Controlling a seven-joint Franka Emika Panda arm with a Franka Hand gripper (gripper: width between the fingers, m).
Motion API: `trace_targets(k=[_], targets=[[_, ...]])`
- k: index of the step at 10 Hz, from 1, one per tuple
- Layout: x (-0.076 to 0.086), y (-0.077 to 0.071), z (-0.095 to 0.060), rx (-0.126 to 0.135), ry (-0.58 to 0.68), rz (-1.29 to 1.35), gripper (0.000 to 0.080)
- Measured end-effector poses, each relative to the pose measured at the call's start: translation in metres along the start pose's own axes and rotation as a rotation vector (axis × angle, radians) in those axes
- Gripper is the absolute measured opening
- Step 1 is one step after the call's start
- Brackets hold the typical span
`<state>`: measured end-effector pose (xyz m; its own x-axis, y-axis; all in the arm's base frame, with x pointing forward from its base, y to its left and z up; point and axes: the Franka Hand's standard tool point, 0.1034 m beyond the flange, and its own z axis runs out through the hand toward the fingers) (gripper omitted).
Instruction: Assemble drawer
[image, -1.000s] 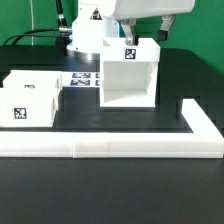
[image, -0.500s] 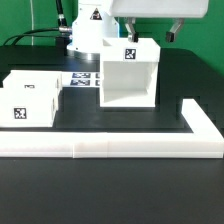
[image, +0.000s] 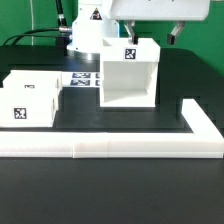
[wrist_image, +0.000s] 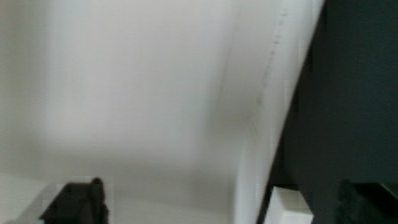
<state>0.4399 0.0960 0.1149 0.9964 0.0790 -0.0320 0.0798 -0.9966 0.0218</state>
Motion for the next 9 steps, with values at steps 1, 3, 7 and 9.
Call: trace_targets(k=[1,3,7,9], targets=[[-0.0082,-0.0049,0.0058,-0.002,-0.01,0.071,0.065],[-0.014,-0.0092,0.0121,-0.001,-0.019,0.106,0.065],[-0.016,-0.0111,0.0144,0.003,-0.012,0.092,0.024],[-0.0156,-0.0112,0.0145,0.004,-0.009,0.083,0.0071]])
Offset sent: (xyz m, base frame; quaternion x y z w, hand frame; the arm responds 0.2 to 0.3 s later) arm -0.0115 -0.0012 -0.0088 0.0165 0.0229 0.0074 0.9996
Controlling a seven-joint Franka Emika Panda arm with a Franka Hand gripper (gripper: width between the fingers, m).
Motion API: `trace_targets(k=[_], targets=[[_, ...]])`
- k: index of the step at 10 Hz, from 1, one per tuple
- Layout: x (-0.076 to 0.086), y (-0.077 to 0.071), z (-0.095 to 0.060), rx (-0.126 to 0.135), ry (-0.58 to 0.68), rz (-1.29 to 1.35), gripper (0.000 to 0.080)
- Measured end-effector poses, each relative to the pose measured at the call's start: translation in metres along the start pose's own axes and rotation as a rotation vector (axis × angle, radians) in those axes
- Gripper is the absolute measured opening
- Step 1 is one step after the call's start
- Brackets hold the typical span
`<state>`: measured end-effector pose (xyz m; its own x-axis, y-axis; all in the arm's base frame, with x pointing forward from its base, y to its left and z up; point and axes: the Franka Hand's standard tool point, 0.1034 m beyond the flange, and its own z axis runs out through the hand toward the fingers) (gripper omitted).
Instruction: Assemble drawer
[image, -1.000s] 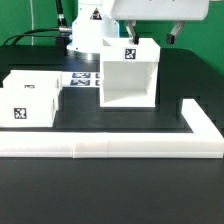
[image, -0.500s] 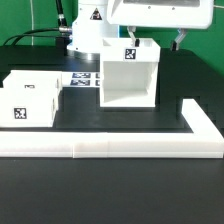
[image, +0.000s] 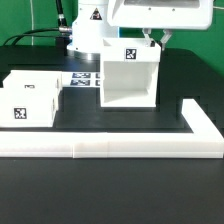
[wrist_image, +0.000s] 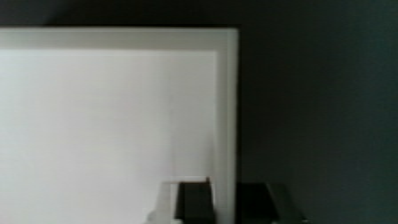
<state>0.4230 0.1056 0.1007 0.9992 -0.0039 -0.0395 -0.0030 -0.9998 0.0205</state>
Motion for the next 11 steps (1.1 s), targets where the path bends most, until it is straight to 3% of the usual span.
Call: trace_targets(k=[1,7,11], targets=[[0.0,0.0,0.0,0.0,0.0,0.0,0.0038],[0.004,0.001,0.0,0.002,0.002,-0.022,0.0038],[0.085,0.005,-0.004,0.032,0.067,-0.072,0.0038]])
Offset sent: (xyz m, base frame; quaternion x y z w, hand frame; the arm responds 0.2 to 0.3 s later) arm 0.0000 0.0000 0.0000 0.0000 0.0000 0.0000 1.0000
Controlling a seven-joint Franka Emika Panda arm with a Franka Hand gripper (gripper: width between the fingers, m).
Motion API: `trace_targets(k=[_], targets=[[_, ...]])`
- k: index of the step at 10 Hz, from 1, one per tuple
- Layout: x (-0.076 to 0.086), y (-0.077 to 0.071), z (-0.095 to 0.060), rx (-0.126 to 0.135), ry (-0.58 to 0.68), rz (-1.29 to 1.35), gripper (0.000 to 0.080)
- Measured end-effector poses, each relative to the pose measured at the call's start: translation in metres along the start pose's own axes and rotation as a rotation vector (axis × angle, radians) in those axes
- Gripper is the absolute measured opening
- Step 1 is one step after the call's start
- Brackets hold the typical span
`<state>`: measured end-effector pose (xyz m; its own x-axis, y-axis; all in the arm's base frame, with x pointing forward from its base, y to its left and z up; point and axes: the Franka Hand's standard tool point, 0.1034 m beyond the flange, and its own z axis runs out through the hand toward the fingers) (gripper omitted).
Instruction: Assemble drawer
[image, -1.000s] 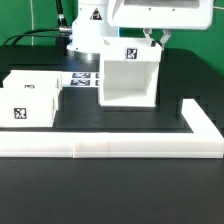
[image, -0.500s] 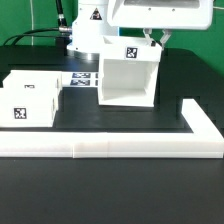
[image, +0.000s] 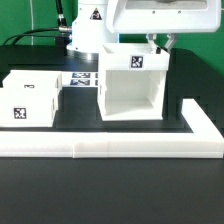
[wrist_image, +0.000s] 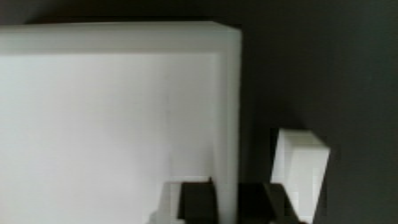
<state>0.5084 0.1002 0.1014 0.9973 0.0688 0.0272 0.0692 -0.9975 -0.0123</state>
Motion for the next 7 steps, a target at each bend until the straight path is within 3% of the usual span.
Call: trace_targets(k=[3,4,7], targets=[[0.053,0.006,0.001,0.014,0.054,0.015,0.0038],[0.06,0.007,0.001,0.018,0.068,0.022,0.0038],[0.059,0.005,0.001,0.019,0.067,0.029,0.0038]])
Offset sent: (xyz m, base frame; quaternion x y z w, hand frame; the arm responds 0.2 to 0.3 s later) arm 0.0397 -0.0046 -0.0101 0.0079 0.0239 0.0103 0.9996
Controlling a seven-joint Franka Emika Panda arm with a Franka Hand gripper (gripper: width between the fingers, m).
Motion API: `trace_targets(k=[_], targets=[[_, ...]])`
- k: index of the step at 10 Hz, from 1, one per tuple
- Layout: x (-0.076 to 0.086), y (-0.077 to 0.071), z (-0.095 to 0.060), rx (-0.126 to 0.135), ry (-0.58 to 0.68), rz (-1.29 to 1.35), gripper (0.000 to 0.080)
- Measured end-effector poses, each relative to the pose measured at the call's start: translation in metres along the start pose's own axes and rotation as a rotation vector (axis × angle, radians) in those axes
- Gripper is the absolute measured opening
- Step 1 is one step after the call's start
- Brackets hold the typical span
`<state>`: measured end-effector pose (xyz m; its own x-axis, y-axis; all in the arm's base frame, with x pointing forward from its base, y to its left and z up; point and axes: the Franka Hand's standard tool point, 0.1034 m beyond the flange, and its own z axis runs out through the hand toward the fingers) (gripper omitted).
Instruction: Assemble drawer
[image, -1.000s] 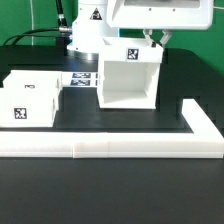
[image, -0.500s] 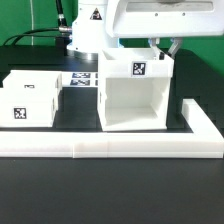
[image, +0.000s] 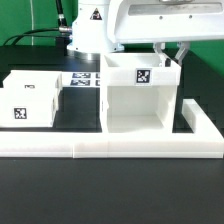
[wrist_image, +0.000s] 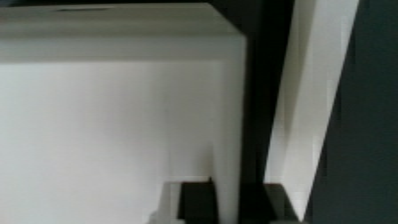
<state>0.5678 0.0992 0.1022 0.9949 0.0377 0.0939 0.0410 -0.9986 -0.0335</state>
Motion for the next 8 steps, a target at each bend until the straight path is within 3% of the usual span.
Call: trace_targets(k=[2,4,8], targets=[[-0.001,-0.004,0.0,0.015,-0.001,0.154,0.0038],[-0.01,-0.017,0.0,0.015,0.002,0.468,0.0038],[-0.004,-0.015,-0.001,0.033,0.027,0.775,0.0039]])
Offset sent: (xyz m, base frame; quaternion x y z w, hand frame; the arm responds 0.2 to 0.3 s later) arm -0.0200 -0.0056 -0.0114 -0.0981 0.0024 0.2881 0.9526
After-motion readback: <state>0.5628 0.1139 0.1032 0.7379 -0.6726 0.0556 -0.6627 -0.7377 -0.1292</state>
